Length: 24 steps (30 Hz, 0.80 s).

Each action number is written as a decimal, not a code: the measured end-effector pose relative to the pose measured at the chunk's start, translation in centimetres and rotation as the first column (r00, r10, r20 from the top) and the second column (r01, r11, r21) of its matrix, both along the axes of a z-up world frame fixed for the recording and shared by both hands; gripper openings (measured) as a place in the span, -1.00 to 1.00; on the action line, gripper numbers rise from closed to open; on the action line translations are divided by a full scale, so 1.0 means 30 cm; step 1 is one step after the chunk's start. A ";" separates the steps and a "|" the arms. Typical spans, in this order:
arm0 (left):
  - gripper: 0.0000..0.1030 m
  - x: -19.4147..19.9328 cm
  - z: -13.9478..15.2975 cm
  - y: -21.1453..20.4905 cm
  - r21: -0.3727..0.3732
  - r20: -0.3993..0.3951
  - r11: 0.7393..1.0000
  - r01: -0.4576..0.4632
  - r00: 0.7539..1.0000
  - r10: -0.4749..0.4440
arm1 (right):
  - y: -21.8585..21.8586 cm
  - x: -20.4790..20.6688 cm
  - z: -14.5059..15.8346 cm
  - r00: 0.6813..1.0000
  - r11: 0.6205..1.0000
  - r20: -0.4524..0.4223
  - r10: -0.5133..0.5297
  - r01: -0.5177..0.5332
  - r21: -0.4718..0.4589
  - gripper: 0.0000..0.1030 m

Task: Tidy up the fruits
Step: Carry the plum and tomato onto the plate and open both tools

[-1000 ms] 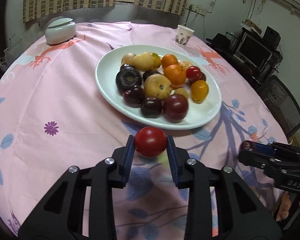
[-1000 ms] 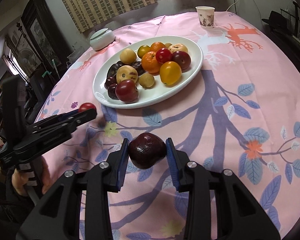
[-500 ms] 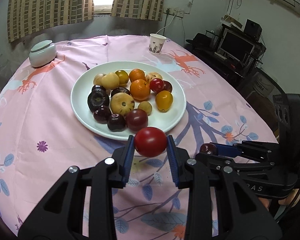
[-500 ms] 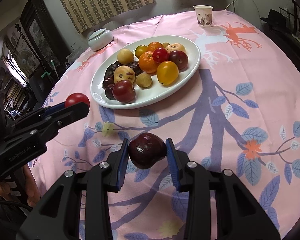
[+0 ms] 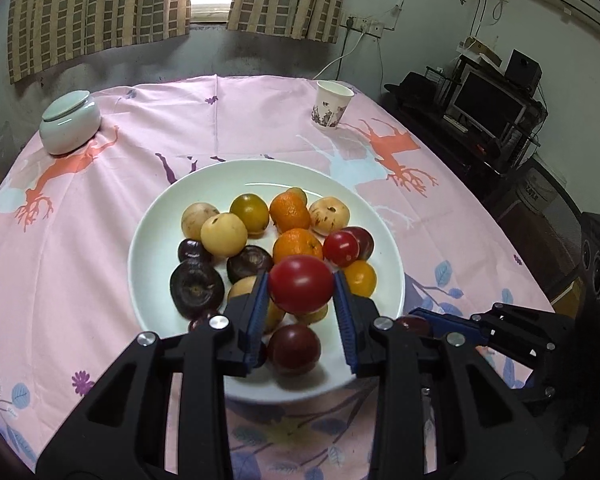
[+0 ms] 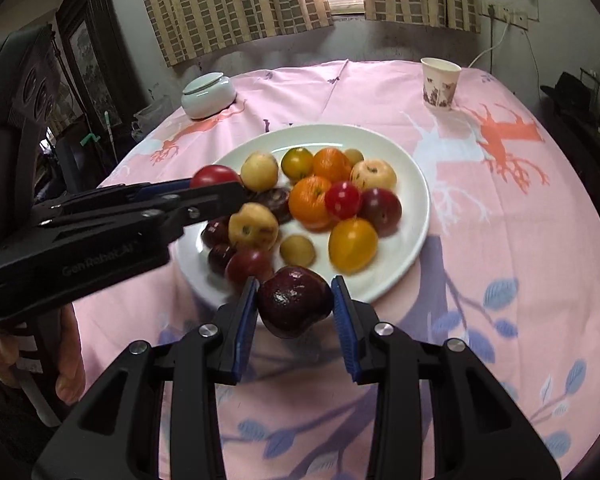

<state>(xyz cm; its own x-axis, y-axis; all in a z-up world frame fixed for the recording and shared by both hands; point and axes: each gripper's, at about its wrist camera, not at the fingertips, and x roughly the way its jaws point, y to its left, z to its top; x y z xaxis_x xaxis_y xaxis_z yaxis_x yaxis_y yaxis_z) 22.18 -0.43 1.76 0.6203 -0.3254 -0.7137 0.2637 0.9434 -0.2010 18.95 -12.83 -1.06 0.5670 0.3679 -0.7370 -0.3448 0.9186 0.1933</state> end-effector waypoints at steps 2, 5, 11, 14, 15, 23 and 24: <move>-0.36 0.038 -0.018 -0.010 -0.007 -0.012 1.000 -0.007 1.000 0.007 | 0.010 0.034 -0.012 1.000 1.000 0.030 -0.004 0.005 -0.028 -0.28; -0.36 0.061 -0.053 -0.018 -0.015 -0.026 1.000 -0.003 1.000 0.003 | 0.007 0.060 -0.049 1.000 1.000 0.002 0.012 -0.012 -0.003 -0.28; -0.36 0.080 -0.085 -0.030 -0.023 -0.043 1.000 0.015 0.999 -0.016 | 0.019 0.068 -0.067 1.000 1.000 0.002 0.027 -0.027 0.000 -0.28; -0.35 0.081 -0.085 -0.033 -0.031 -0.041 0.999 0.019 0.999 -0.020 | 0.023 0.066 -0.065 0.999 1.000 0.008 0.031 -0.031 0.002 -0.28; -0.35 0.083 -0.086 -0.035 -0.032 -0.043 0.999 0.020 0.999 -0.022 | 0.024 0.066 -0.066 0.999 0.999 0.006 0.033 -0.033 0.003 -0.27; -0.35 0.087 -0.097 -0.039 -0.018 -0.057 1.000 0.011 0.998 -0.012 | 0.027 0.074 -0.073 1.000 1.000 0.004 0.017 -0.017 -0.015 -0.25; -0.33 0.084 -0.097 -0.039 -0.015 -0.053 1.000 0.007 0.999 -0.008 | 0.027 0.077 -0.075 1.000 1.000 0.003 0.013 -0.013 -0.025 -0.14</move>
